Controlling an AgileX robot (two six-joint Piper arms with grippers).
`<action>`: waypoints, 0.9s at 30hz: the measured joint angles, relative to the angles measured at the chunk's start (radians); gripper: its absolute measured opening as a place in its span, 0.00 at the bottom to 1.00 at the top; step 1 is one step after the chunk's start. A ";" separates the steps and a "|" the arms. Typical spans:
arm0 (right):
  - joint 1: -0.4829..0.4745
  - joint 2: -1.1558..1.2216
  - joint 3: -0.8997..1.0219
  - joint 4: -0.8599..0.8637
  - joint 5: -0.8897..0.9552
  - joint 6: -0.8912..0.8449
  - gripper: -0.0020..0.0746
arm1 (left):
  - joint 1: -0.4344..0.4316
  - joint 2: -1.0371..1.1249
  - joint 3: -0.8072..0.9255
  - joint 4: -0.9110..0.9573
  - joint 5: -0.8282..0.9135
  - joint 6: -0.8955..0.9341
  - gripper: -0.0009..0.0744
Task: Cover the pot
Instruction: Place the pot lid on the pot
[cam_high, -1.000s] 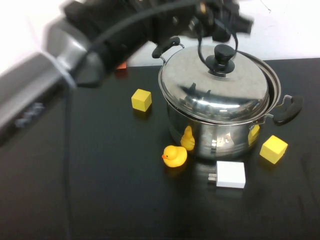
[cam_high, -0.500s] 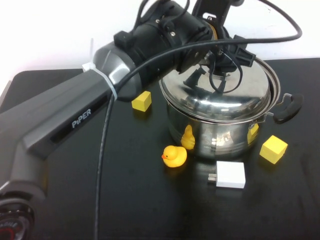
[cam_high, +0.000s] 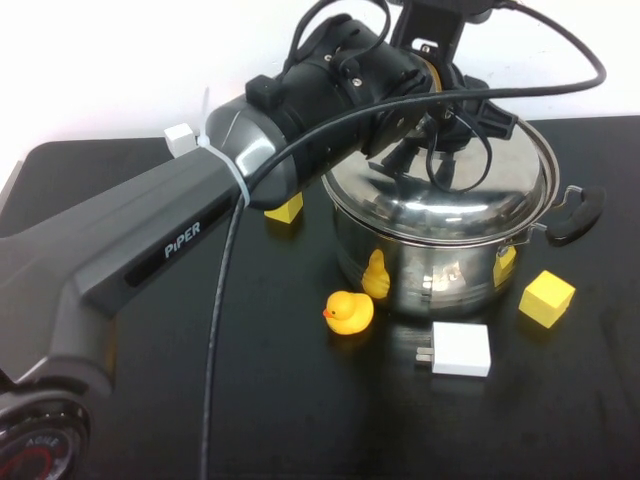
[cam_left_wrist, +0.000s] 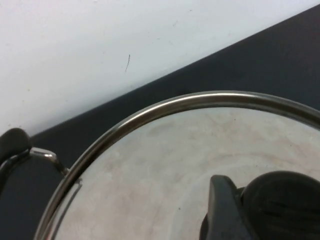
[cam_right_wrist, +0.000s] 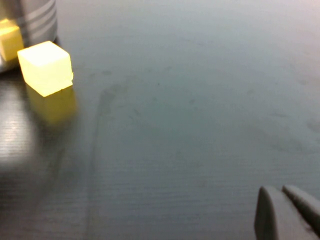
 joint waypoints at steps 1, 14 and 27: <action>0.000 0.000 0.000 0.000 0.000 0.000 0.02 | 0.000 0.000 0.000 0.000 -0.002 -0.010 0.44; 0.000 0.000 0.000 0.000 0.000 0.000 0.02 | 0.000 0.014 0.000 0.011 -0.075 -0.074 0.44; 0.000 0.000 0.000 0.000 0.000 0.000 0.02 | 0.000 0.041 0.002 0.120 -0.251 -0.092 0.44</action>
